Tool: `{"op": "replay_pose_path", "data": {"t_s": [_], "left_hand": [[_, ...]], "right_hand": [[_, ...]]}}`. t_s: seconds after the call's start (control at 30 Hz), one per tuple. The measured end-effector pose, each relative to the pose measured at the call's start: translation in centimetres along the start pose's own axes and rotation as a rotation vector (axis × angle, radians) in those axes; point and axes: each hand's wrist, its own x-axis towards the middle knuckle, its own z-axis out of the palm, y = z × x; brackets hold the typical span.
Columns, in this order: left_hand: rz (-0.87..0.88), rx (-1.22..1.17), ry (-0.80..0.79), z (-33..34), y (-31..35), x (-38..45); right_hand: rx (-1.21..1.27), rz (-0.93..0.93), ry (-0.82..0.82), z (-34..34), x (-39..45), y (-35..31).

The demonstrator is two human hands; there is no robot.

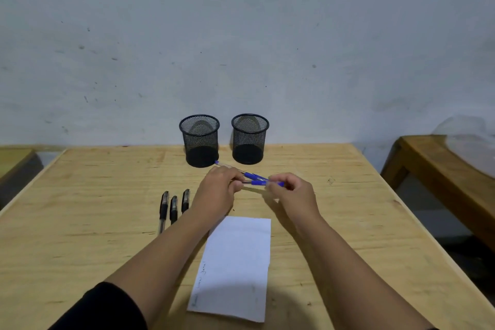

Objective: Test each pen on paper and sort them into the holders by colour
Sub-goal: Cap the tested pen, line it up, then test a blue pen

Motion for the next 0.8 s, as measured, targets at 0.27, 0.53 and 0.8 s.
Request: {"op": "replay_pose_path", "data": {"t_s": [0.27, 0.53, 0.8], "left_hand": [[0.004, -0.362, 0.085, -3.6, 4.8, -1.1], [-0.043, -0.614, 0.079, -8.8, 6.8, -1.2], [-0.183, -0.76, 0.034, -9.9, 4.1, -4.9]], "right_hand": [[0.111, -0.193, -0.035, 0.8, -2.2, -3.0], [-0.202, -0.401, -0.251, 0.1, -5.0, -6.2], [0.319, -0.026, -0.363, -1.7, -7.2, -6.6]]}}
